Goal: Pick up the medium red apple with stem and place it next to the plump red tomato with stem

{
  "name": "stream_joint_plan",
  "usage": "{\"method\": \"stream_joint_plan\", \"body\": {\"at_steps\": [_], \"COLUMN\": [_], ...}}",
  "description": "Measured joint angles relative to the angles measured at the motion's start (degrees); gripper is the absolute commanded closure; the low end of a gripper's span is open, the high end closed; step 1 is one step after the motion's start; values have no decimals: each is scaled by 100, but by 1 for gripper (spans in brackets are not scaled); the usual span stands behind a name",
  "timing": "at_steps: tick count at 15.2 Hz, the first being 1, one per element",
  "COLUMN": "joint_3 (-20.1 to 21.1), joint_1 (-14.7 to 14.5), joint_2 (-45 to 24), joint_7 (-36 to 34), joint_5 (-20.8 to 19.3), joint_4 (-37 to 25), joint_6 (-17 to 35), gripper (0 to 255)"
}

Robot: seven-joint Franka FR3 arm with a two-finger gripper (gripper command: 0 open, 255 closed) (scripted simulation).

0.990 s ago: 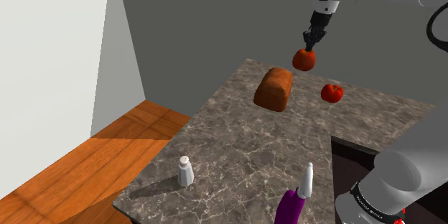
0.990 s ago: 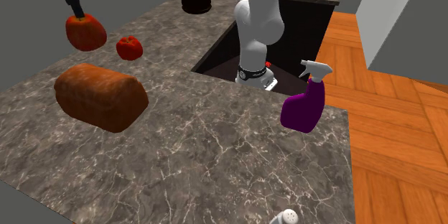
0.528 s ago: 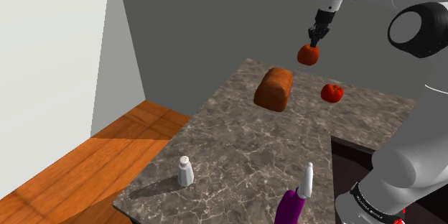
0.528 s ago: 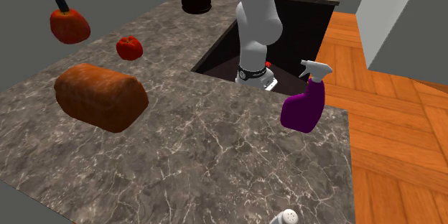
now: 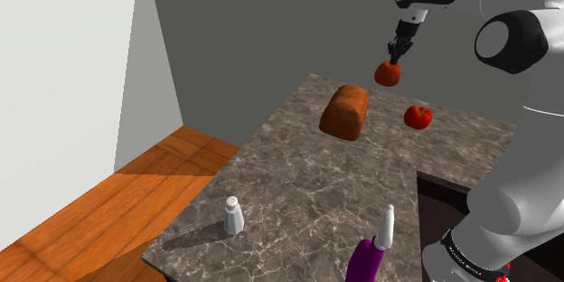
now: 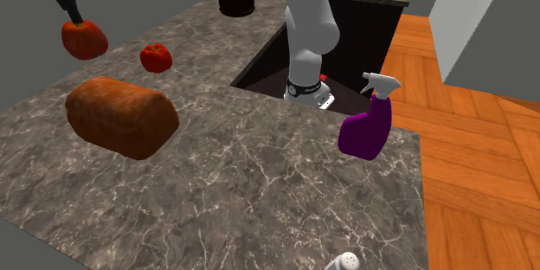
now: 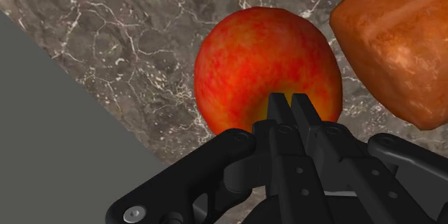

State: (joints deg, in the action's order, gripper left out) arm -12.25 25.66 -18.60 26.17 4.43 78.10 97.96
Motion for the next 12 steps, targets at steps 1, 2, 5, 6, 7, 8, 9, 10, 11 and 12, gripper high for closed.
{"method": "stream_joint_plan", "body": {"at_steps": [1, 2, 5, 6, 7, 8, 9, 10, 11, 12], "joint_3": [4, 4, 8, 9, 10, 10, 10, 11, 12, 17], "joint_1": [-10, -15, -28, -28, -29, -31, -27, -32, -36, -47], "joint_2": [7, 26, 46, 34, 26, 28, 16, 33, 38, 38], "joint_7": [-7, -4, -1, 3, 4, 9, 20, 20, 24, 12], "joint_5": [-2, -5, -7, -3, -2, -1, 4, 2, 3, 2], "joint_4": [91, 193, 448, 513, 567, 647, 711, 807, 920, 992], "joint_6": [85, 167, 402, 479, 541, 618, 694, 774, 881, 953], "gripper": [255, 255, 255, 255, 255, 255, 255, 255, 255, 255]}}
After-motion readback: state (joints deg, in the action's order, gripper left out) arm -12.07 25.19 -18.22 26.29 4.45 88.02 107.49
